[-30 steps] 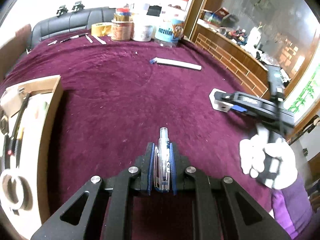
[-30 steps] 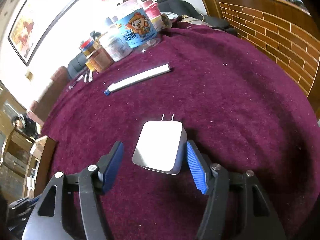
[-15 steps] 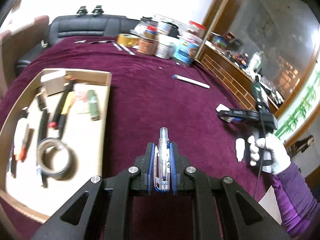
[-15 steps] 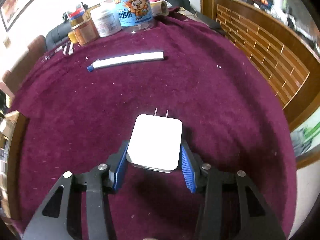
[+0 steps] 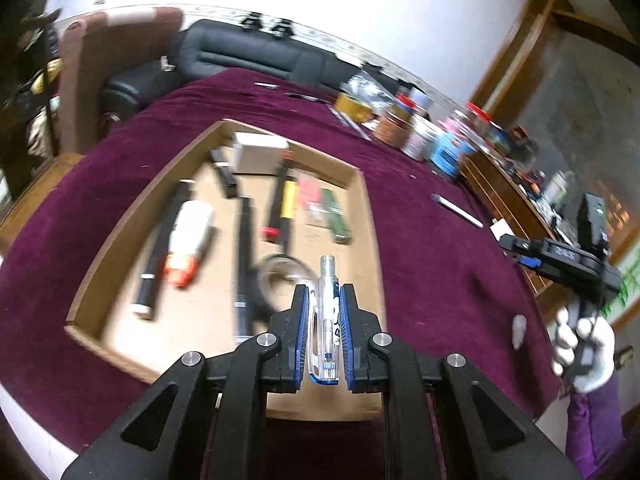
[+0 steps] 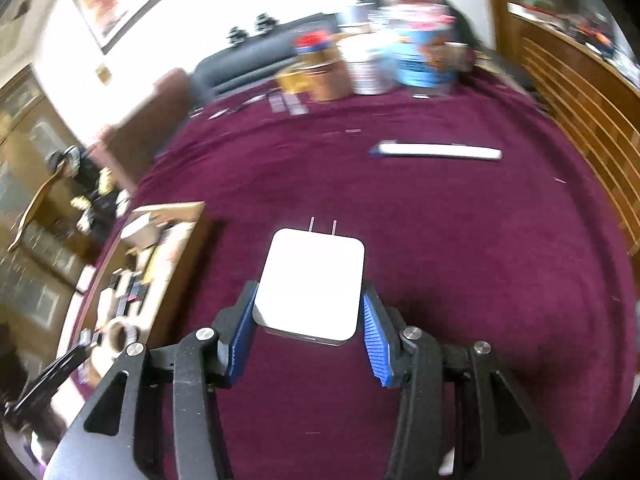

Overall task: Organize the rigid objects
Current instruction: 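Carry the knife and charger to the tray with both tools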

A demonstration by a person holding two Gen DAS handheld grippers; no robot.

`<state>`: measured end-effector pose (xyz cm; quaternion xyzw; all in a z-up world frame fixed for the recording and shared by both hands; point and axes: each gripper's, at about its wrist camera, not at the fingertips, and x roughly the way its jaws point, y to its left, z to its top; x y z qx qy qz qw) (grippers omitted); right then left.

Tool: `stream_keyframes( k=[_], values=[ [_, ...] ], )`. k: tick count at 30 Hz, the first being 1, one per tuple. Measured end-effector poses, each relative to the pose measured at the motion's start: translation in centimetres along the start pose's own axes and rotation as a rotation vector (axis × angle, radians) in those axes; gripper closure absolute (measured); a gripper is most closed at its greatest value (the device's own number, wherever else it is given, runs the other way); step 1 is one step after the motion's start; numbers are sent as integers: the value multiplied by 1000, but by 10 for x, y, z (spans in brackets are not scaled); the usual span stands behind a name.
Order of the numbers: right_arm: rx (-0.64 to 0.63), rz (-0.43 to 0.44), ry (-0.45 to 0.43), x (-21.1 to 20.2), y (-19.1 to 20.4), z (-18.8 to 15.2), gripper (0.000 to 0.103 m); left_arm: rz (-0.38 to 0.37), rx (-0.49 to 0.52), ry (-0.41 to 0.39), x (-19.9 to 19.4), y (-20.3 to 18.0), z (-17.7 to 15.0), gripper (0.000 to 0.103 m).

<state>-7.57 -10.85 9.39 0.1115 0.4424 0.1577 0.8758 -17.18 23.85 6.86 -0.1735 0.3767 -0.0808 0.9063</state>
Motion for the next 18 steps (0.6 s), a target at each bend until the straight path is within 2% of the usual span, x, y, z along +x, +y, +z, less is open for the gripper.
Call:
stream_keyframes(
  k=[3,9,14,18],
  values=[
    [-41,79,33,12,37,-8,56,31,-24,-10,-4,18,1,91],
    [-129,157,112,46,102,-23,56,62,-59,10,4,42,-1,91],
    [-208,170,158,70,149,-31,56,82,-68,54,19,54,-1,91],
    [-278,132,191,91,179,-36,56,116,-61,59,26,57,1,91]
  ],
)
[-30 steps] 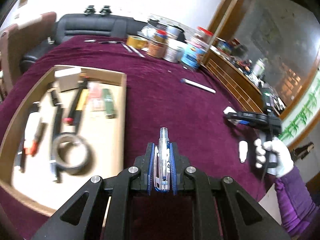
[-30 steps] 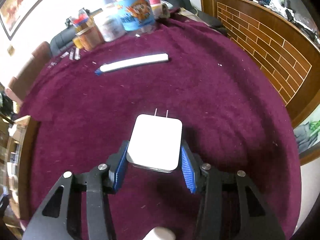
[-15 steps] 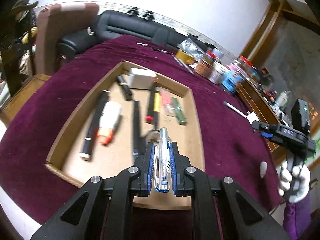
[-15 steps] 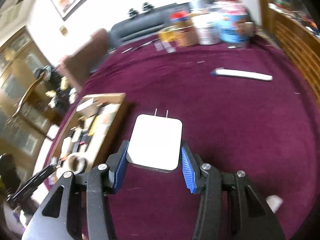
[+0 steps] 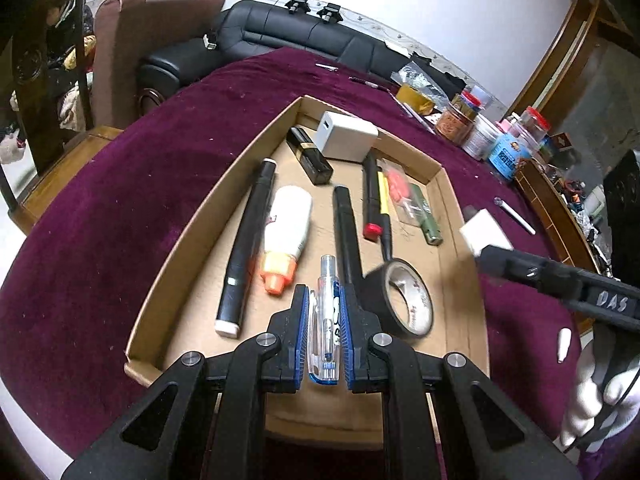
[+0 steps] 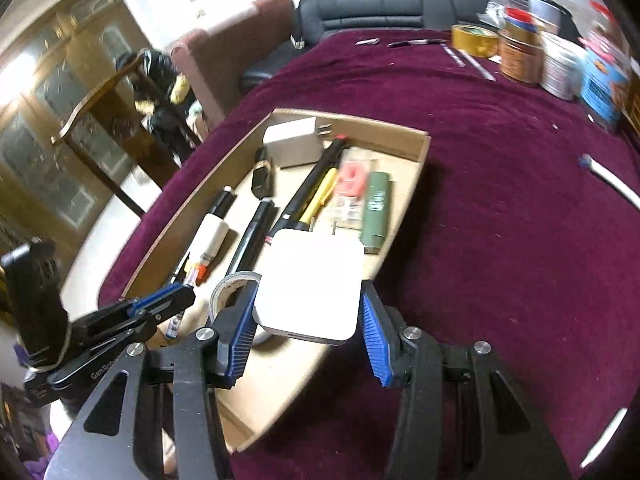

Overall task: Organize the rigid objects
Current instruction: 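Carry the knife and charger to the tray with both tools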

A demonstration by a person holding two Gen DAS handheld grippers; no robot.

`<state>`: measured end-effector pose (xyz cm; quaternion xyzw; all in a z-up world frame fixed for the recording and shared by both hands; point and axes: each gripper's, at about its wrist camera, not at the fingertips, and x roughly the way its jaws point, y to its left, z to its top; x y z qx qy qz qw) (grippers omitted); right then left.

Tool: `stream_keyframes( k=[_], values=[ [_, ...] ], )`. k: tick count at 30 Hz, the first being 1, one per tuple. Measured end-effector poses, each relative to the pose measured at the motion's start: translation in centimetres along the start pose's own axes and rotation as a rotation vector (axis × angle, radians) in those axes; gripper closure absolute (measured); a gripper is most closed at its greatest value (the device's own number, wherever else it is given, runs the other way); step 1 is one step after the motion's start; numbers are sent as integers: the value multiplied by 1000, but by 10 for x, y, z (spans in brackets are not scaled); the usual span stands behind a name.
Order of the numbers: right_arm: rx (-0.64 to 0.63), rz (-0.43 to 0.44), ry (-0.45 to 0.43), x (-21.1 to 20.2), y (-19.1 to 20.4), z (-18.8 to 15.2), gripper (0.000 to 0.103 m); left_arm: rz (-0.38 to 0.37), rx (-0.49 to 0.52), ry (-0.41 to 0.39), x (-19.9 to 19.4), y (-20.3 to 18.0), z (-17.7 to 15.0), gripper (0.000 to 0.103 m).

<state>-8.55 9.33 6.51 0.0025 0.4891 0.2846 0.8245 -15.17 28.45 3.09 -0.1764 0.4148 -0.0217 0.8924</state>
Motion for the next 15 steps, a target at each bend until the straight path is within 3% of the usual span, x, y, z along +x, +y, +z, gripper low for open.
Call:
stream_keyframes(
  k=[5,8,10,13,15],
  values=[
    [-27,-66,57,31,8,7,56,19,7,-17,0,0,-2,88],
    [-58,-134,59,42,11,10,58,14,18,-33,-5,-3,-2,71],
    [-79,-178,61,44,13,12,60,14,28,-49,-10,-5,-3,54],
    [-80,-190,72,46,13,12,60,21,24,-63,-14,-6,-2,42],
    [-90,-203,72,48,15,13,60,35,23,-65,-14,-7,0,41]
  ],
)
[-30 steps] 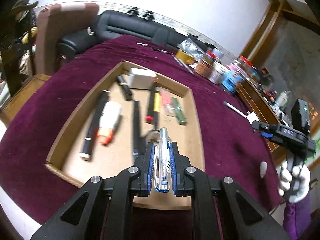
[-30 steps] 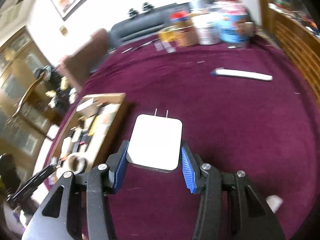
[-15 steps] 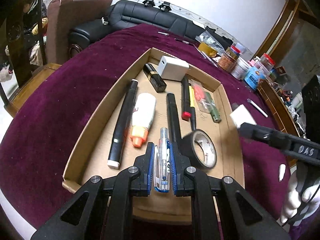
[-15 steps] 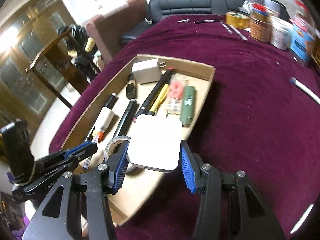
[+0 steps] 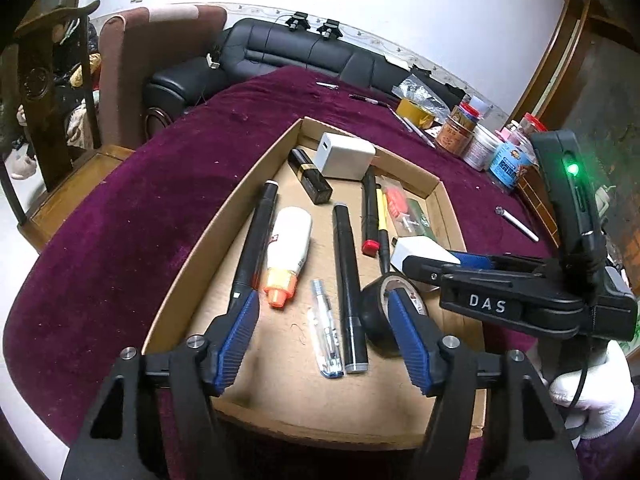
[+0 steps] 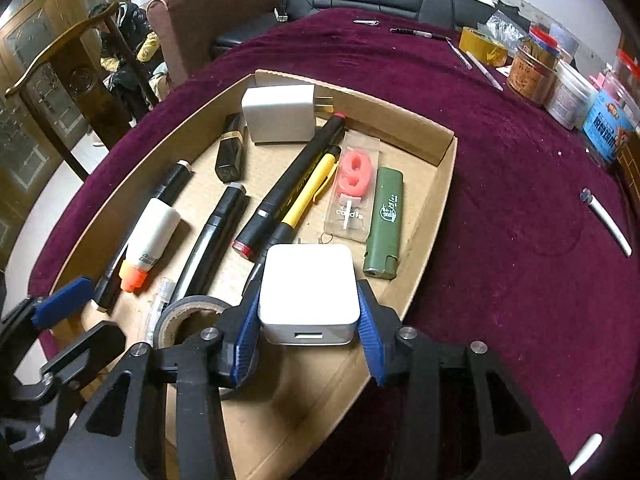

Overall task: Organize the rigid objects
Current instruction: 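Carry the knife and charger to the tray with both tools, then release the knife in the tray with left tool while right tool releases the charger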

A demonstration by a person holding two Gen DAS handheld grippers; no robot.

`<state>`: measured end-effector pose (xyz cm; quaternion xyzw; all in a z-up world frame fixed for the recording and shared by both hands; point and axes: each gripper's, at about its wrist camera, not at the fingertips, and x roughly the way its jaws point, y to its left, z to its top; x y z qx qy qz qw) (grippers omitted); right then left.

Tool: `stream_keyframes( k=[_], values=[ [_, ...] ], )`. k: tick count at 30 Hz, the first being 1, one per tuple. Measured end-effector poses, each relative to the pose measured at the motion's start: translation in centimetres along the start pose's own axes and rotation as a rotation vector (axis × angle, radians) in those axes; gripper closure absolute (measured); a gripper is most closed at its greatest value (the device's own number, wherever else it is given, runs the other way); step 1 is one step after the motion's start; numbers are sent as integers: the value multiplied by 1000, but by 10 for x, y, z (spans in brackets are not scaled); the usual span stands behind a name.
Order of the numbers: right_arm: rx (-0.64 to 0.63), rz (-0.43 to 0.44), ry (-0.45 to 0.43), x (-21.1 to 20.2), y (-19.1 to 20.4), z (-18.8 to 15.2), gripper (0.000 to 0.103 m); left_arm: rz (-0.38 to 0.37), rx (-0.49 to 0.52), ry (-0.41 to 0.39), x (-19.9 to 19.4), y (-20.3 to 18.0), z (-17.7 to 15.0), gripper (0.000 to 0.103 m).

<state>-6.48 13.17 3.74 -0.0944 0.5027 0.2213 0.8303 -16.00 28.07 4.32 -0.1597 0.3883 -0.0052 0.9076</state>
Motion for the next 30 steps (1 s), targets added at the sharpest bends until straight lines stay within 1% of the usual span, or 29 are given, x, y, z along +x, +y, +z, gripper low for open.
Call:
stream_keyframes(
  k=[3,8,13,21,27,30],
  values=[
    [-6,-16,2,6,3,1,59,7,-9,7,0,1,0,40],
    [-28,-29,-1,10,11,0,59,56,0,10,-3,-1,0,40],
    [-4,22,9,6,9,-5,59,116,23,8,-2,-7,0,39],
    [18,96,-2,-5,5,-14,59,152,49,14,-5,-16,-1,39],
    [29,141,-50,-24,2,-22,59,172,65,12,-8,-25,-2,39],
    [31,145,-81,-35,-2,-27,59,183,79,6,-10,-31,-3,39]
  ],
)
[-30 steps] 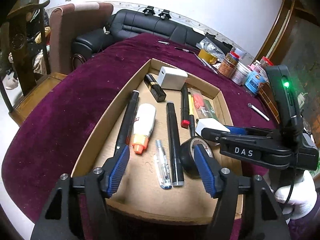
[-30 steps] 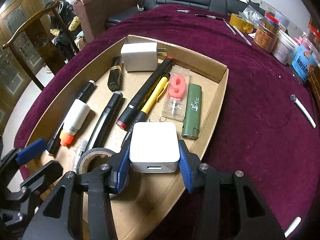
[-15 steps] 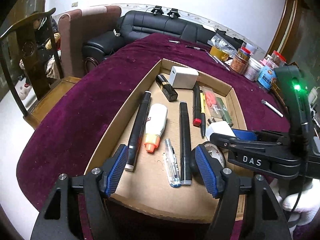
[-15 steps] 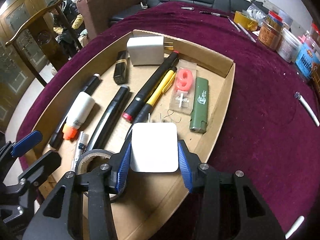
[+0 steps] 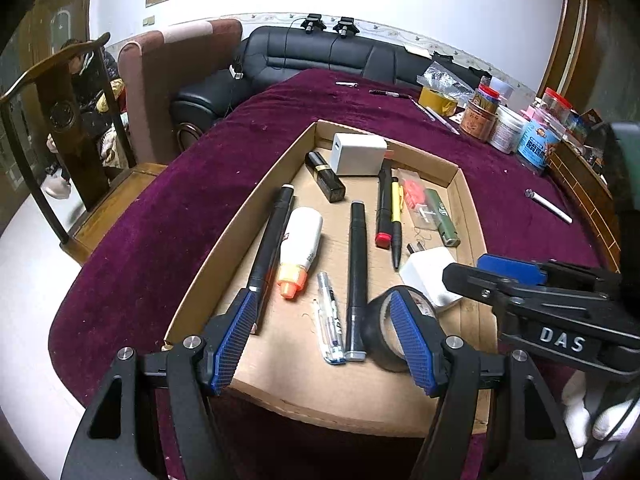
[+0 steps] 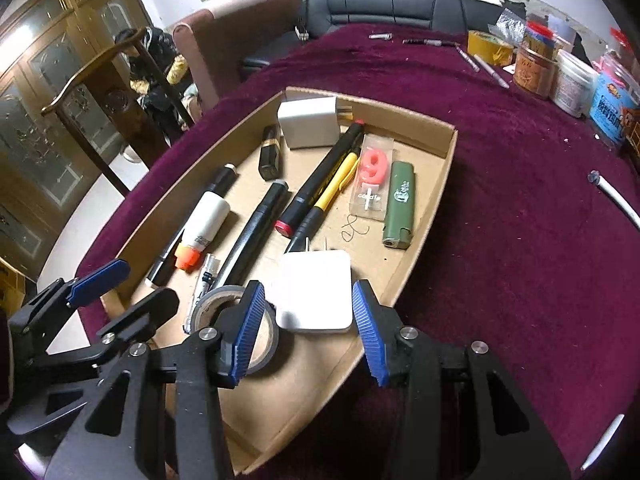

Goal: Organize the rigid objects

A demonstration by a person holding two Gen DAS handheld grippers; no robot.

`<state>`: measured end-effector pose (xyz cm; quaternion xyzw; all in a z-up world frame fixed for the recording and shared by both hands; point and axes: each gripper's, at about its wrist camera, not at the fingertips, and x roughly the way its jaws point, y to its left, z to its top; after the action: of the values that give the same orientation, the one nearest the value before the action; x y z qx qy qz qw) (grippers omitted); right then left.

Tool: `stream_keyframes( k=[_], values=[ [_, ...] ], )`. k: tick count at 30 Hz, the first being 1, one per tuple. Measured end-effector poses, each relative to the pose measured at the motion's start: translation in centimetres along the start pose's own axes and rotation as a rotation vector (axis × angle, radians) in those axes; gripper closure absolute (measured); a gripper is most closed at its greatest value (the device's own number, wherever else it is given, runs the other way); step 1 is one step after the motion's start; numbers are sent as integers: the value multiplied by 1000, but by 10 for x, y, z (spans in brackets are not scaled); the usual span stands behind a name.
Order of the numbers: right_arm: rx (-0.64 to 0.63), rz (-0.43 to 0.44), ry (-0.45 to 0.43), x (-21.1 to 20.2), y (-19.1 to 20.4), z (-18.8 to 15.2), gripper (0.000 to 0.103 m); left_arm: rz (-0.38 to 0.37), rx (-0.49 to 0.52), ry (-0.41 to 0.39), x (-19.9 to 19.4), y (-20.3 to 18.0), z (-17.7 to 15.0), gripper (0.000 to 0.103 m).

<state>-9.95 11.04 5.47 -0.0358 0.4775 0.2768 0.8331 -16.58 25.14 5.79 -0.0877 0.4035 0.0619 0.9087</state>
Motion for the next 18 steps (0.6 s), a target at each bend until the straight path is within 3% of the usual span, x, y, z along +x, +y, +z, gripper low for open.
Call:
stream_keyframes(
  k=[7,14,18],
  values=[
    [28,1,-61,-24,-14,-17,55,52,36,-18,-9,-18,-2,39],
    [114,-10,-108,-43,-50,-38,54,150,95,-77,-22,-45,-3,39],
    [135,-38,-127,-51,-65,-51,53,179,130,-121,-30,-64,-3,23]
  ],
)
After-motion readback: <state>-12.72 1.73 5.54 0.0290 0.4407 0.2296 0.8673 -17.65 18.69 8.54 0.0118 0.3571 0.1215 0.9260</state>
